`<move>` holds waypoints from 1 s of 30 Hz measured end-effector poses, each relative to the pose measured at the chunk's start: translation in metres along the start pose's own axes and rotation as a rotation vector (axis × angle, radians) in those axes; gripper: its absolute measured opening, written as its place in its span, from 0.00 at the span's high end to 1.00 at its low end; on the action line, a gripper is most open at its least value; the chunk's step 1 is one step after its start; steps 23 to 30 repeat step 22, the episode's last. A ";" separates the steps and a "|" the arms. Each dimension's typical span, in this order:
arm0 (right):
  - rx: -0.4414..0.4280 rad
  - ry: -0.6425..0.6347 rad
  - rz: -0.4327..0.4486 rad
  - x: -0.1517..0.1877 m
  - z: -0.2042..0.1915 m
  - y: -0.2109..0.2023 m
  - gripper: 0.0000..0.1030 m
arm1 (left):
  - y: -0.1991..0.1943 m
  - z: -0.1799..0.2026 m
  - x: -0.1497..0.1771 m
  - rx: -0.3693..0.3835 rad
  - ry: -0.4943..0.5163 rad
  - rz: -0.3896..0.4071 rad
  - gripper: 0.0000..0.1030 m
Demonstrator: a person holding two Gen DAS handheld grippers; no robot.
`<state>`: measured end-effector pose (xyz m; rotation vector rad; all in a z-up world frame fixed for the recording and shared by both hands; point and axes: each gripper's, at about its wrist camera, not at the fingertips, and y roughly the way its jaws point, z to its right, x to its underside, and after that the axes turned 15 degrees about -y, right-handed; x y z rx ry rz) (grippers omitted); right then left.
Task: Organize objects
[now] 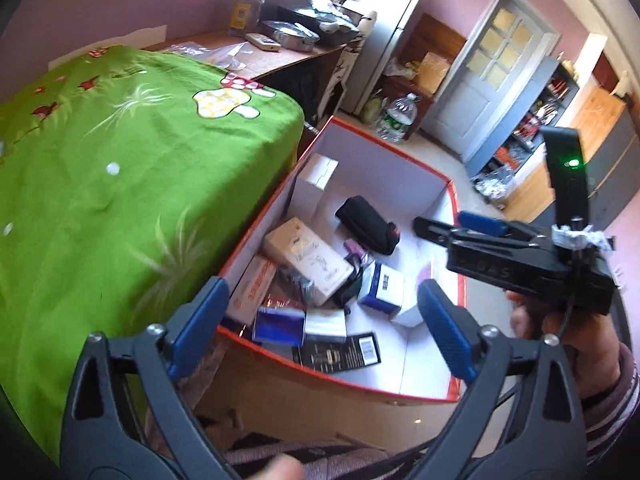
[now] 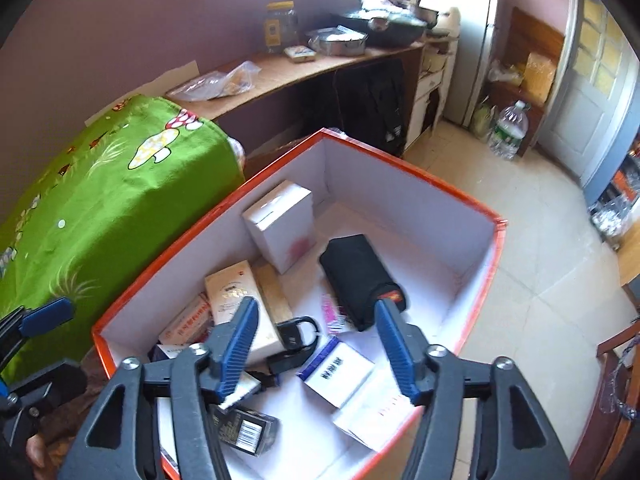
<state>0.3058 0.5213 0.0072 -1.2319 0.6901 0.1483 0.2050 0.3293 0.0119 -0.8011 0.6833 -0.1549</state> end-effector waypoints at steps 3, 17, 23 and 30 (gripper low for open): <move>0.021 -0.001 0.011 0.014 0.003 -0.011 0.23 | -0.003 0.017 0.014 -0.107 0.018 0.025 0.02; 0.050 0.079 0.044 0.059 0.034 -0.020 0.20 | 0.014 0.064 0.033 -0.233 0.053 0.026 0.01; 0.053 0.079 0.032 0.063 0.033 -0.016 0.20 | 0.025 0.066 0.039 -0.220 0.051 -0.013 0.00; 0.053 0.079 0.032 0.063 0.033 -0.016 0.20 | 0.025 0.066 0.039 -0.220 0.051 -0.013 0.00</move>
